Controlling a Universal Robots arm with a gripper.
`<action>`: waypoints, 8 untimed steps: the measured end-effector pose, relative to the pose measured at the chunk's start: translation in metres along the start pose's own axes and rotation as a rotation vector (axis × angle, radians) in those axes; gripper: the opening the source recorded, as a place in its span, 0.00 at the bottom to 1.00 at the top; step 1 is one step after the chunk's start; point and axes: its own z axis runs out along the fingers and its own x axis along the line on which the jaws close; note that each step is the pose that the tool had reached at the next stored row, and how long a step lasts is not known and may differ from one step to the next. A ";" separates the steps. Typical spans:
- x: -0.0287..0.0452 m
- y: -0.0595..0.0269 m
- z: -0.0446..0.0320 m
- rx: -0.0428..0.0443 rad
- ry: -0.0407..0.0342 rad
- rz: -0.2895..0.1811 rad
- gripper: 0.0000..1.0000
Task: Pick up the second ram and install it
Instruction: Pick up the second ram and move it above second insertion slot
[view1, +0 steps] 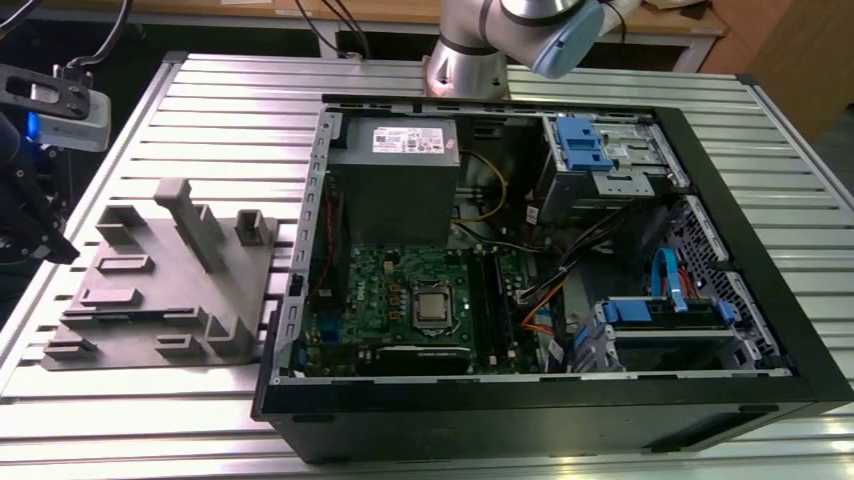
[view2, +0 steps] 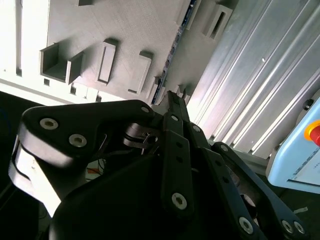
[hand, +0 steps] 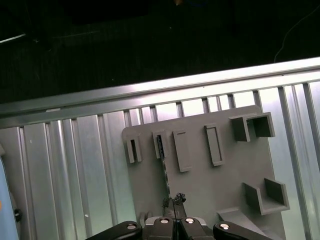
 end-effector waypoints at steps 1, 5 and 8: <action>0.0000 0.0000 0.0003 0.0001 0.0000 0.000 0.07; 0.0000 -0.0001 0.0021 0.0000 0.0000 0.000 0.07; 0.0001 -0.0002 0.0036 -0.0001 0.0001 0.000 0.07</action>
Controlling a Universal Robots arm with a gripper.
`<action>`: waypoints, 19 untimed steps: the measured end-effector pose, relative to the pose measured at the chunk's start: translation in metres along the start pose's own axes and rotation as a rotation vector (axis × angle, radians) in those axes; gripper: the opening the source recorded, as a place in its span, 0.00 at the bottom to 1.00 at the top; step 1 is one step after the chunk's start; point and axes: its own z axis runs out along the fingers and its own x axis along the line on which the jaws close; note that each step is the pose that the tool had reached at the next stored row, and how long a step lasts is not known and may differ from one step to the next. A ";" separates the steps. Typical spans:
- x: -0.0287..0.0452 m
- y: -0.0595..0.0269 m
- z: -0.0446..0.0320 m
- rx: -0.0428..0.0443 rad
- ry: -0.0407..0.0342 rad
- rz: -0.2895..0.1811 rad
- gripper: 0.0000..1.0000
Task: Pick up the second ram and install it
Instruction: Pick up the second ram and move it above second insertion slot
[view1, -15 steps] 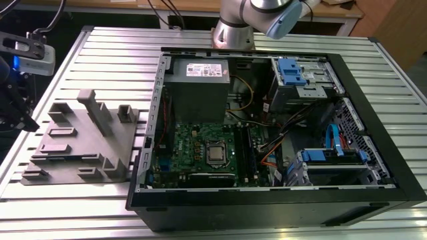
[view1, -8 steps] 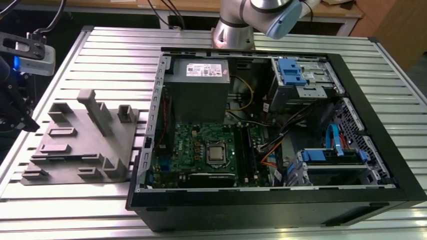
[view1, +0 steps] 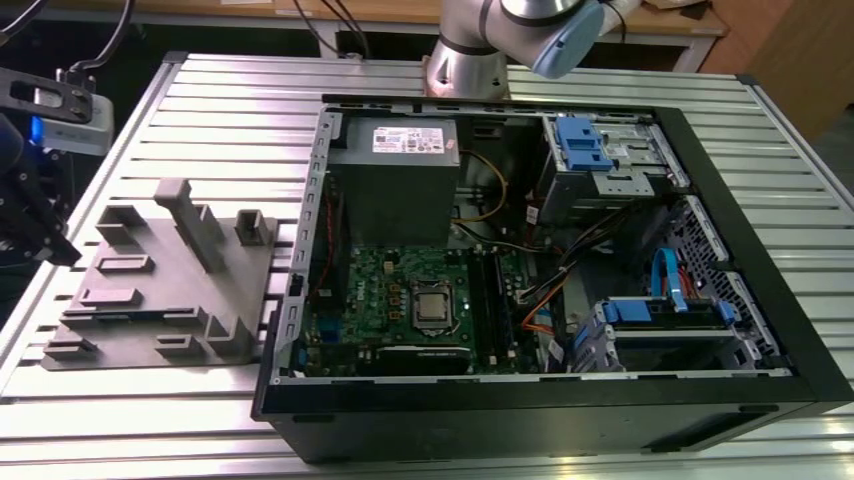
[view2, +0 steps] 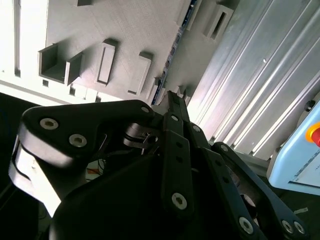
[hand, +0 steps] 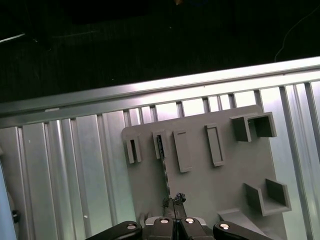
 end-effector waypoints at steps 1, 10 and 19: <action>0.0000 0.0000 0.0005 0.0001 0.0000 0.000 0.07; 0.0001 -0.0002 0.0053 0.0000 0.0000 -0.001 0.07; 0.0002 -0.0004 0.0095 -0.0001 0.0002 -0.002 0.07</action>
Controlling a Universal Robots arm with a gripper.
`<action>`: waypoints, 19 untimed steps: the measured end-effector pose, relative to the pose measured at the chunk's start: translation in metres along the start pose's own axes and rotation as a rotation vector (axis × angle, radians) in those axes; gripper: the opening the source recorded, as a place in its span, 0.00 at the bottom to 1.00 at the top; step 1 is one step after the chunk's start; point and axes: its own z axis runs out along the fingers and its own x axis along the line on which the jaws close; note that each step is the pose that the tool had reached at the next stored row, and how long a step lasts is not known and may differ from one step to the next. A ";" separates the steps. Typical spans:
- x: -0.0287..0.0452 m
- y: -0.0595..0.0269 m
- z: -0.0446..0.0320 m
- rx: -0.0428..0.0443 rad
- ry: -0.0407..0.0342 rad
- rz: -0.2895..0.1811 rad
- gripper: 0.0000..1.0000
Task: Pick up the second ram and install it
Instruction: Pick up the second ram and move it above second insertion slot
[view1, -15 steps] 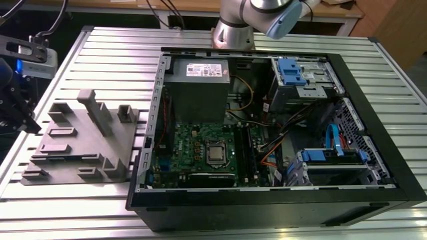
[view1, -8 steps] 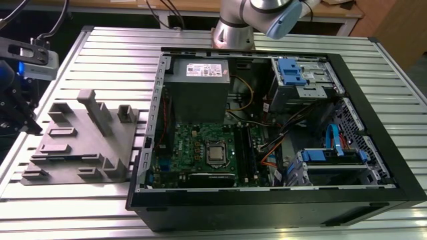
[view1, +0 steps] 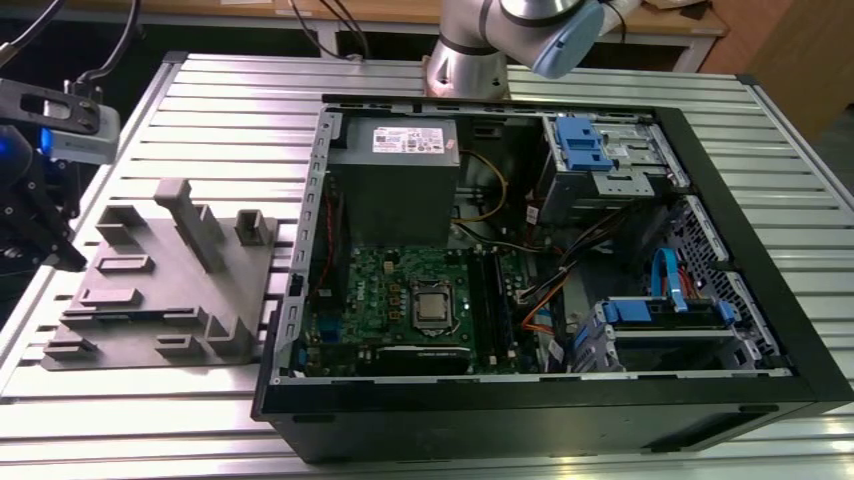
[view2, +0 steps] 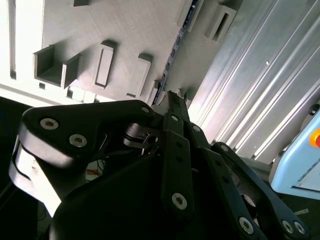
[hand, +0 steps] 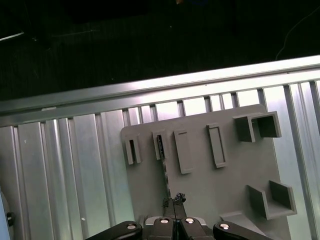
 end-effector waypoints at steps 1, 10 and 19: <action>0.0000 0.0000 0.0006 0.0001 -0.0001 0.000 0.07; 0.0002 -0.0004 0.0095 0.0000 0.0000 -0.002 0.07; 0.0003 -0.0008 0.0182 0.0000 0.0000 -0.004 0.07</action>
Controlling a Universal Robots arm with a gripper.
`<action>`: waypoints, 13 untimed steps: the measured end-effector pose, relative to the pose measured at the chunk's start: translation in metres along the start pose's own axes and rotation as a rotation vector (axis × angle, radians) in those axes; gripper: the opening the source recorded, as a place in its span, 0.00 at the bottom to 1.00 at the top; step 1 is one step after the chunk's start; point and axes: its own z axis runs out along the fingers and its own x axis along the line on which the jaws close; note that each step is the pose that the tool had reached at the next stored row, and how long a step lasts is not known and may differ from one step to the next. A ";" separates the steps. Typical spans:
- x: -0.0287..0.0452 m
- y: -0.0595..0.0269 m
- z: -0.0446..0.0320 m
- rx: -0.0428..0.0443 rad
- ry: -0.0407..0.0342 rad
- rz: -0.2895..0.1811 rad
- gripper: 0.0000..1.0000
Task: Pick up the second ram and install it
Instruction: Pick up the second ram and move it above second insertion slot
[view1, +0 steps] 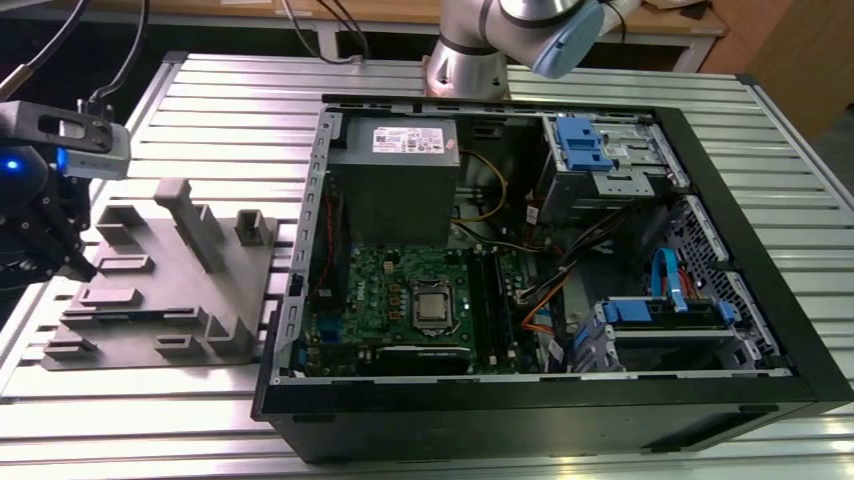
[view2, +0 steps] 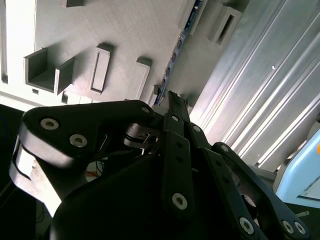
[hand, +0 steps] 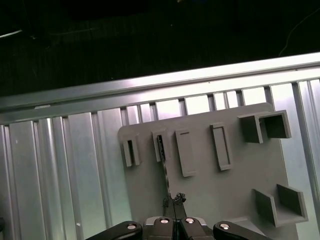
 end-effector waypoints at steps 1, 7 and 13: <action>0.0000 -0.0001 0.0013 0.0000 0.0000 0.000 0.07; 0.0002 -0.0004 0.0091 0.0000 0.0001 -0.003 0.07; 0.0002 -0.0005 0.0132 -0.0012 0.0027 -0.064 0.07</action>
